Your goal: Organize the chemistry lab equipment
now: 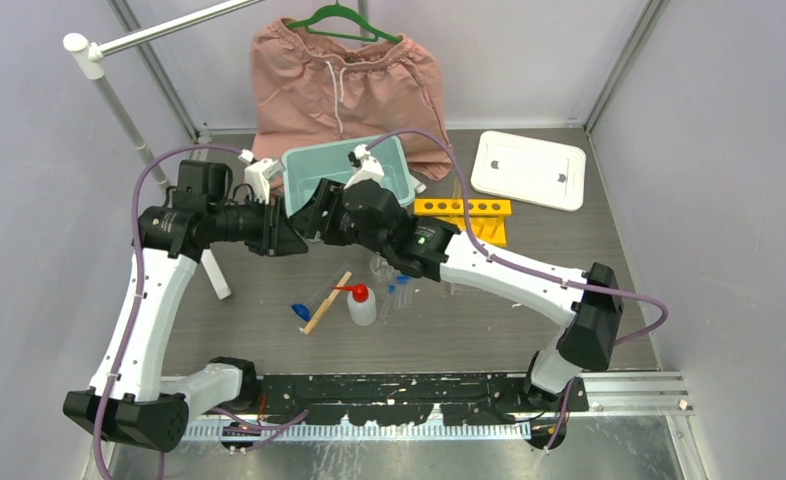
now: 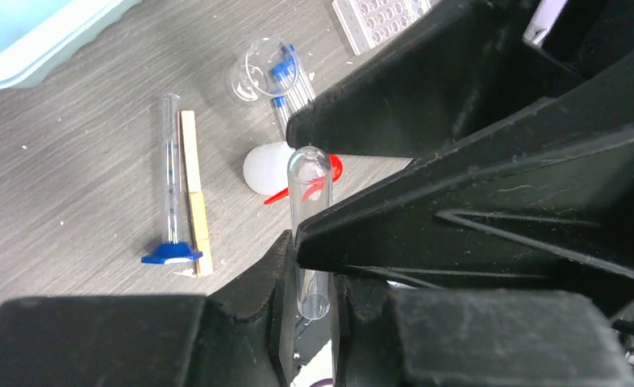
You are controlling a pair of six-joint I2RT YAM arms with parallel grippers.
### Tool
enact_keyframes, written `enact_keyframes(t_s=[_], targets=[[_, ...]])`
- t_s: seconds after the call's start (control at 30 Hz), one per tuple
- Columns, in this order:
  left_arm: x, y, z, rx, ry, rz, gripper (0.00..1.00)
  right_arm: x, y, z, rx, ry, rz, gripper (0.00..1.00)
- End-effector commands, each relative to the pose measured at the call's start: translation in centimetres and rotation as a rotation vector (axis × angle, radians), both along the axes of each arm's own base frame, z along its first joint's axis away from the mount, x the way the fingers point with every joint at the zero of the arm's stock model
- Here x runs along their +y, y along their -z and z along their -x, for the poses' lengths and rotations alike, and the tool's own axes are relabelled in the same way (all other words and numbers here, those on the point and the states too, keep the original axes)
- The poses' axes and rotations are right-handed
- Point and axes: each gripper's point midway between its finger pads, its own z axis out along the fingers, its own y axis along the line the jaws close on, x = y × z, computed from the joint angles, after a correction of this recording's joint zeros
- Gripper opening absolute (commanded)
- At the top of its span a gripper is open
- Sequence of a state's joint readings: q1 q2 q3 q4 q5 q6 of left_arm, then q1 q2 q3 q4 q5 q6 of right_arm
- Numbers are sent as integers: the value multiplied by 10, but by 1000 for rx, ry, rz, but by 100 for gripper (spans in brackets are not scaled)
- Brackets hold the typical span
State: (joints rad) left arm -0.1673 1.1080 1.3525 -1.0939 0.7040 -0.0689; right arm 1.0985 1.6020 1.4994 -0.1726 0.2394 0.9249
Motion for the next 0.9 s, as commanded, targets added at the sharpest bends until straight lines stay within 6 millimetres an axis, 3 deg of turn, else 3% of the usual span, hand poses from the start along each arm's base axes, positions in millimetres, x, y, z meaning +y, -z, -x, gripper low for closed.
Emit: enact_keyframes(t_s=[0.0, 0.27, 0.4, 0.5, 0.87], targets=[[1, -10, 2, -108, 60, -11, 11, -5, -19, 1, 40, -67, -9, 64], [1, -5, 38, -243, 249, -26, 10, -18, -39, 24, 129, -378, -32, 65], [1, -4, 58, -309, 338, -32, 8, -14, -46, 37, 128, -483, -25, 65], [6, -2, 61, -341, 356, -67, 8, -10, -51, 43, 141, -538, -25, 65], [13, -2, 54, -411, 348, -133, 8, -3, -34, 66, 165, -620, 28, 57]])
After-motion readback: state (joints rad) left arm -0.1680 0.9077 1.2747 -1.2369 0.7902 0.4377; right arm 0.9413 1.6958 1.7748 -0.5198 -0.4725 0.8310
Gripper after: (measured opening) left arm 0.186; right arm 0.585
